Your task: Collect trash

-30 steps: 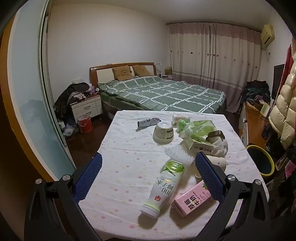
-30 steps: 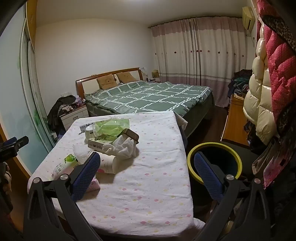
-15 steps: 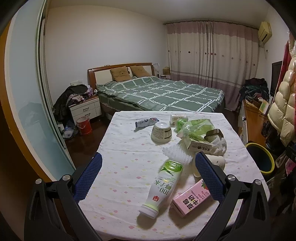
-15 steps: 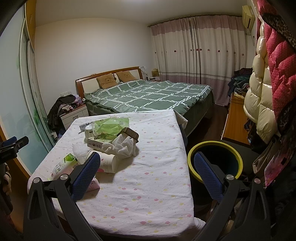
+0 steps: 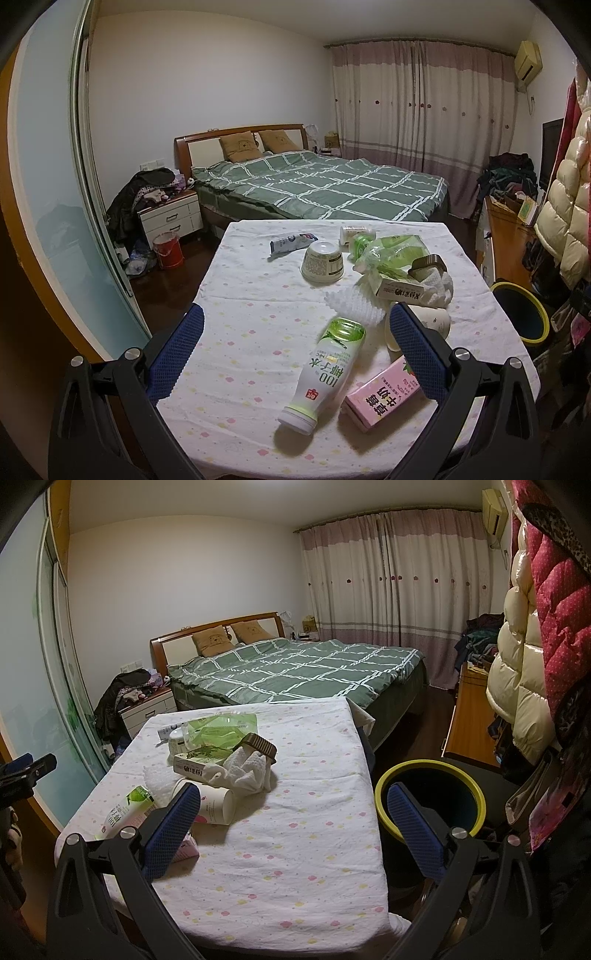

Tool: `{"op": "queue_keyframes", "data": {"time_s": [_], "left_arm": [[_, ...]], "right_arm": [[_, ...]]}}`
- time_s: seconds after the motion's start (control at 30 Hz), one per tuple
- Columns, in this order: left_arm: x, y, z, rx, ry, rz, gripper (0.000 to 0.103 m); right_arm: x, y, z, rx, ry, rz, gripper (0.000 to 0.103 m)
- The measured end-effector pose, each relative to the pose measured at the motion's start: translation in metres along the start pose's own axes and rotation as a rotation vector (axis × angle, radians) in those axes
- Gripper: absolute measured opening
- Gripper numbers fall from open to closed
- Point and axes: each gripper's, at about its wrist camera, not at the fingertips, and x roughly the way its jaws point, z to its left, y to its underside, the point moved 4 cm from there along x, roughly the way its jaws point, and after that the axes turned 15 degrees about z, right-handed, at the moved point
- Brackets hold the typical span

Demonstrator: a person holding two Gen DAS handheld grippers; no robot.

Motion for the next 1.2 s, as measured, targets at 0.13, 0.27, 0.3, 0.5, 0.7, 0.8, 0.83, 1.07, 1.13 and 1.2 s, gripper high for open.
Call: {"op": "queue_keyframes", "data": {"time_s": [0.13, 0.27, 0.3, 0.5, 0.7, 0.8, 0.83, 1.07, 1.13, 1.2], "left_arm": [[0.0000, 0.0000, -0.0017, 0.009, 0.000, 0.005, 0.099], [0.0001, 0.0003, -0.0019, 0.013, 0.004, 0.008, 0.099], [0.0003, -0.0003, -0.0022, 0.014, 0.004, 0.009, 0.099], [0.0013, -0.0004, -0.0032, 0.018, 0.004, 0.011, 0.099], [0.0021, 0.0007, -0.0040, 0.021, 0.006, 0.015, 0.099], [0.0022, 0.0009, -0.0048, 0.022, 0.004, 0.013, 0.099], [0.0024, 0.0011, -0.0050, 0.023, 0.003, 0.012, 0.099], [0.0025, 0.0015, -0.0055, 0.024, 0.005, 0.016, 0.099], [0.0026, 0.0018, -0.0057, 0.024, 0.004, 0.015, 0.099], [0.0027, 0.0017, -0.0057, 0.025, 0.004, 0.015, 0.099]], "right_arm": [[0.0047, 0.0015, -0.0017, 0.002, 0.002, 0.000, 0.097], [0.0047, 0.0014, -0.0021, 0.003, 0.000, -0.001, 0.097], [0.0053, 0.0017, -0.0022, 0.003, 0.002, -0.001, 0.097], [0.0072, 0.0024, -0.0028, 0.005, 0.003, -0.002, 0.097], [0.0090, 0.0028, -0.0037, 0.007, 0.006, -0.005, 0.097], [0.0083, 0.0026, -0.0037, 0.007, 0.006, -0.004, 0.097], [0.0093, 0.0031, -0.0036, 0.007, 0.006, -0.003, 0.097], [0.0087, 0.0030, -0.0042, 0.008, 0.006, -0.004, 0.097], [0.0087, 0.0029, -0.0041, 0.008, 0.007, -0.005, 0.097], [0.0085, 0.0027, -0.0043, 0.008, 0.005, -0.005, 0.097]]}}
